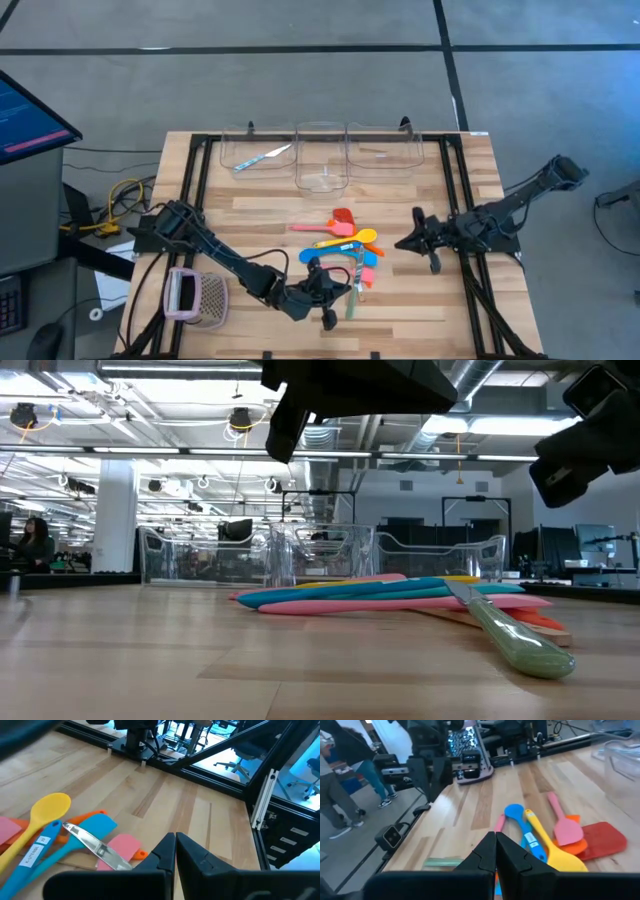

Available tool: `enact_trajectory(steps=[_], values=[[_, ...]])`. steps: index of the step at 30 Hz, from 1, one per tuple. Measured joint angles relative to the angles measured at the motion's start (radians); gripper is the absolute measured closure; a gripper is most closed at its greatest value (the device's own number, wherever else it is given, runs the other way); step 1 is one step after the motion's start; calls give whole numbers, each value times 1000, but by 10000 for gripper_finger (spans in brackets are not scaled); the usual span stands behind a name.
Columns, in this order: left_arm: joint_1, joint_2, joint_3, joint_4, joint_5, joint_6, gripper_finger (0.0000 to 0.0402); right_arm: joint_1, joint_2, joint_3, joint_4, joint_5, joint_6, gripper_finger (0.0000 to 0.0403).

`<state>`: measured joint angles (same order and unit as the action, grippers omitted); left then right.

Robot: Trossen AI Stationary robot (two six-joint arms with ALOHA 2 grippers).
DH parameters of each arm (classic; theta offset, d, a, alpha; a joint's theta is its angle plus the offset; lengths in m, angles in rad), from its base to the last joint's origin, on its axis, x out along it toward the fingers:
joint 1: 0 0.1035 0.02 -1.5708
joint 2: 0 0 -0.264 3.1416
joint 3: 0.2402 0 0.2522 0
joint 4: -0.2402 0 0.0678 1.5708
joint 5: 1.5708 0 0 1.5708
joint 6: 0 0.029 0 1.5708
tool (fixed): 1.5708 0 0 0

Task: Pick & Place Kitchen Items
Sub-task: Put the green table knife into the left transparent bin

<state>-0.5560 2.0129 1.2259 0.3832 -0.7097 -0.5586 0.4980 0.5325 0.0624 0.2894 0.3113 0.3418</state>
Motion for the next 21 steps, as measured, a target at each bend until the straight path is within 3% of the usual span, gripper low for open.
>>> enact_trajectory(steps=[10,21], values=[[18,0,0,-10,2,51,400,4,180,3,177,3,0,403],[93,-1,0,-9,66,-27,400,6,274,3,187,4,-1,403]])
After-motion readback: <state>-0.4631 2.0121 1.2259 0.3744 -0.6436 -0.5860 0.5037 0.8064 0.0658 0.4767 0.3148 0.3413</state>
